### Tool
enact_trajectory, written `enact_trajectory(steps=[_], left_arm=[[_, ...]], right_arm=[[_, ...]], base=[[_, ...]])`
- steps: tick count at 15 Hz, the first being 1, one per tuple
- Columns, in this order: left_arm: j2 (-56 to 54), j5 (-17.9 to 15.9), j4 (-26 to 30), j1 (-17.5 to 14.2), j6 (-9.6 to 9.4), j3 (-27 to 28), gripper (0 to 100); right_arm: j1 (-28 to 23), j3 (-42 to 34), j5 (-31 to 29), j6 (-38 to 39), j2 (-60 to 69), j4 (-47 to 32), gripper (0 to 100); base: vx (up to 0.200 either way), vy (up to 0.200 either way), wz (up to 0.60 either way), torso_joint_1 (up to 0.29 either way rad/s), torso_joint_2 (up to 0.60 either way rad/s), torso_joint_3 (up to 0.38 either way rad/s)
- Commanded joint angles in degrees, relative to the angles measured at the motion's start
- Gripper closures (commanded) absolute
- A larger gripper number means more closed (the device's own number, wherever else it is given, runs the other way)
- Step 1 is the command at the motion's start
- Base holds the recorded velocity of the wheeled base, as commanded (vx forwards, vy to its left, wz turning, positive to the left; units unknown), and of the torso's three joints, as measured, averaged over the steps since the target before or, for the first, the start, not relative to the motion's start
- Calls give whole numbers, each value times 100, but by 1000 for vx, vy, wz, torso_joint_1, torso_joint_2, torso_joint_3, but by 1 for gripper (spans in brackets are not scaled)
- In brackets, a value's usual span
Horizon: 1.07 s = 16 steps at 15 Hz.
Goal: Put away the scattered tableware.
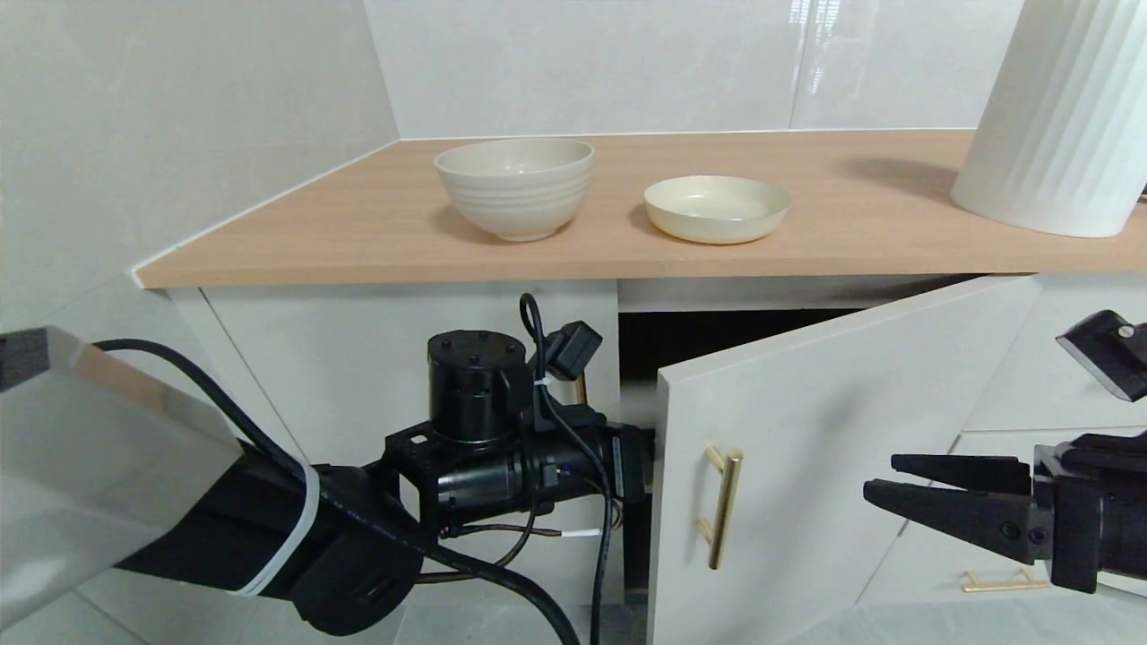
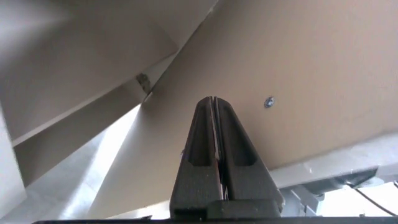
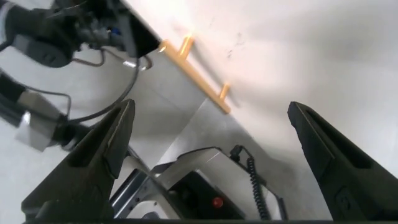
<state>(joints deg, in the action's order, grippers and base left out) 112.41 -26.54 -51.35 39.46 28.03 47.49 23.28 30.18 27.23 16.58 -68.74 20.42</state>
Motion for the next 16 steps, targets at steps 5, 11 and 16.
enact_trajectory(steps=[5,11,16], left_arm=[[27,-9,213,53,1,234,100],[211,-9,274,114,1,462,100],[387,-9,468,194,1,752,100]], right_arm=[[62,-13,-966,-515,-394,6,0],[370,-4,-1256,-612,-175,-196,0],[370,-13,-1071,-612,-139,-205,0]], base=[[-160,0,0,3,0,2],[-67,0,0,0,-1,2],[0,0,0,0,0,0]])
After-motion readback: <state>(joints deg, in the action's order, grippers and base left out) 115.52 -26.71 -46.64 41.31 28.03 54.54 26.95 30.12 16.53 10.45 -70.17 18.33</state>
